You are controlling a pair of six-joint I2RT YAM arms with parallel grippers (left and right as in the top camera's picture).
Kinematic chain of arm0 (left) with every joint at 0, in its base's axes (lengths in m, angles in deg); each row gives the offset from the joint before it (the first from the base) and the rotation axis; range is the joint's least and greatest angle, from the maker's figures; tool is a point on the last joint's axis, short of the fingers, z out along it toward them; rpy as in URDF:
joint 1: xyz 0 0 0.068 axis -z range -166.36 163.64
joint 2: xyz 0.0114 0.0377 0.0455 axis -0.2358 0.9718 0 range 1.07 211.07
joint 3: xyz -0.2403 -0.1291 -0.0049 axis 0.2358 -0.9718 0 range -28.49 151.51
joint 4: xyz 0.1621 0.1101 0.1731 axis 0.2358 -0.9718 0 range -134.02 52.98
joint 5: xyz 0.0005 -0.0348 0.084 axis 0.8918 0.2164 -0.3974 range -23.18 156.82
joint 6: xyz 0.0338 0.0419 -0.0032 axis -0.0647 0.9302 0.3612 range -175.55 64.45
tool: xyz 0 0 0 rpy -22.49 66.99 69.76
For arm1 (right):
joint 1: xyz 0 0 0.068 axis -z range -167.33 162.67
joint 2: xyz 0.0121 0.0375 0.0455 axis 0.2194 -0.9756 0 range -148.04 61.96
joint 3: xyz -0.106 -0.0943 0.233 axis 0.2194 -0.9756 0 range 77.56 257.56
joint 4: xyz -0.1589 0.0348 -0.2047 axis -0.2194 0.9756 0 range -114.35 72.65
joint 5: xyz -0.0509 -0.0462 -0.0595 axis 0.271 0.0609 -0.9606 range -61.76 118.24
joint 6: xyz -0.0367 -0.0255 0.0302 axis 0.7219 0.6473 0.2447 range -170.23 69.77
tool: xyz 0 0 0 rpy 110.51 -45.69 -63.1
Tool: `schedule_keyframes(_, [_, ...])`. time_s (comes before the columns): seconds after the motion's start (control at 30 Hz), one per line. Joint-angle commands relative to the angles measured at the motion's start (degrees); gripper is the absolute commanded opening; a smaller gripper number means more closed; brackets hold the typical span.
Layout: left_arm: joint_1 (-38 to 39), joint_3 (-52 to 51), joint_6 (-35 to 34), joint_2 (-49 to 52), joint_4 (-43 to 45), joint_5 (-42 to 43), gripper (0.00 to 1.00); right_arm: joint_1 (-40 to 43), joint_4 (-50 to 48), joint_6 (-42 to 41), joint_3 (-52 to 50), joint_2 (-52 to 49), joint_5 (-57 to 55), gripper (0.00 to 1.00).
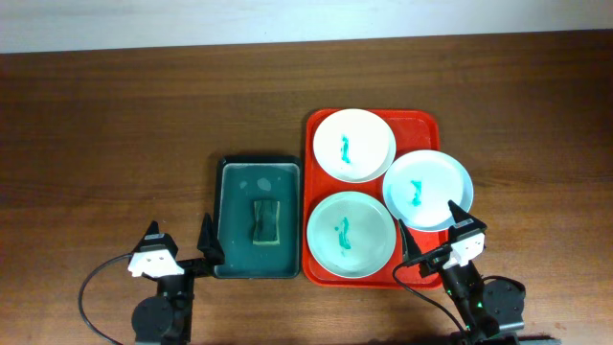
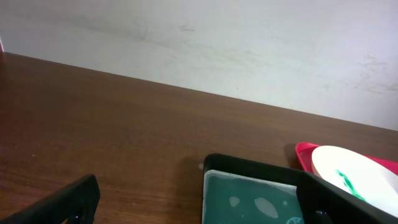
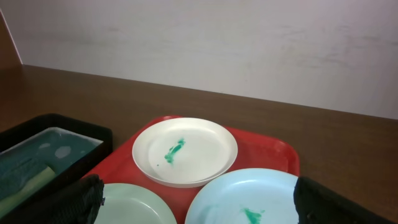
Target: Clean dirty plates on tray and stack at the side
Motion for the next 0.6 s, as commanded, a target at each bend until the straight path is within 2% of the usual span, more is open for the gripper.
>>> schedule_keyframes(0.0, [-0.28, -0.07, 1.11, -0.02, -0.24, -0.83, 0.99, -0.46, 0.31, -0.24, -0.31, 0.44, -0.5, 0.98])
schedule_keyframes(0.37, [-0.26, -0.07, 0.9, -0.02, 0.52, -0.59, 0.99, -0.48, -0.11, -0.26, -0.31, 0.44, -0.48, 0.98])
schedule_keyframes(0.43, [-0.24, -0.07, 0.46, -0.02, 0.09, 5.05, 0.99, -0.48, -0.85, -0.28, -0.31, 0.44, 1.36, 0.98])
schedule_keyframes(0.57, [-0.24, 1.49, 0.48, -0.02, 4.5, 19.89, 1.0, -0.48, -1.18, -0.28, 3.39, 0.37, 12.68, 0.98])
